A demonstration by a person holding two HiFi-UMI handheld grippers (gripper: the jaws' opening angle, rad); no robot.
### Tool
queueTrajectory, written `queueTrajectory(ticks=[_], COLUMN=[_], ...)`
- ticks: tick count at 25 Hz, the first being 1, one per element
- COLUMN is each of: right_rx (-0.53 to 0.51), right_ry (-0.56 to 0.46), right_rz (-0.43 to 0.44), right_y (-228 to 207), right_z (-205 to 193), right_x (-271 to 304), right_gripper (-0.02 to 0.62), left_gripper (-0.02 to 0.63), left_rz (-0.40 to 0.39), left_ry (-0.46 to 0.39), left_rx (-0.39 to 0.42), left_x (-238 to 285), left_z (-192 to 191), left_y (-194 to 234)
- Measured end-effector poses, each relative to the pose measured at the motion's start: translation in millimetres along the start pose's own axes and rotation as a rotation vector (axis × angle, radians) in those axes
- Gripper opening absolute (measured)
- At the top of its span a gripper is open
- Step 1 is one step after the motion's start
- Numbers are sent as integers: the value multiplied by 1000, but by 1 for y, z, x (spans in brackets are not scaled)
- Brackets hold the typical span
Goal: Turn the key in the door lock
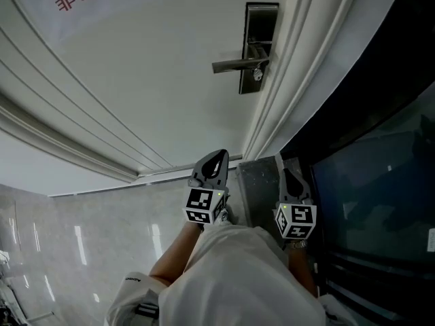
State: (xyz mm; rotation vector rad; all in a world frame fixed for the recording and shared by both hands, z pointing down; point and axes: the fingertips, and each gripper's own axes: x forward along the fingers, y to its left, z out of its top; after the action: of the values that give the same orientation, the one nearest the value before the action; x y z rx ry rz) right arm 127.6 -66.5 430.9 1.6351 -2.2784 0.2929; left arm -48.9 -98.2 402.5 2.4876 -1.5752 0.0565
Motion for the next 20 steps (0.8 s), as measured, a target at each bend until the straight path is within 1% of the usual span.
queueTrajectory(ticks=[3,7,12,14,17,20], right_rx=[-27,-59,-130,-151,-184,-250], right_ry=[-14,-6,11,11,22,18], right_rz=[-6,-12,-39,-37,-27,-25], right_y=[7,13,8,10,14,22], right_z=[9,13,16,19,20,25], right_x=[13,19,20,25,35,40], right_gripper=[5,5,4,5,3,4], left_gripper=[8,8,8,8,8,8], left_rz=[-28,-55,-74,-63,-21,8], left_ry=[-16,-20,-18,-24,-33,-39], left_rx=[18,44,46,50,39,48], left_x=[15,25,34,35,36,39], left_z=[10,19,22,25,27,28], left_y=[7,9,8,12,24,33])
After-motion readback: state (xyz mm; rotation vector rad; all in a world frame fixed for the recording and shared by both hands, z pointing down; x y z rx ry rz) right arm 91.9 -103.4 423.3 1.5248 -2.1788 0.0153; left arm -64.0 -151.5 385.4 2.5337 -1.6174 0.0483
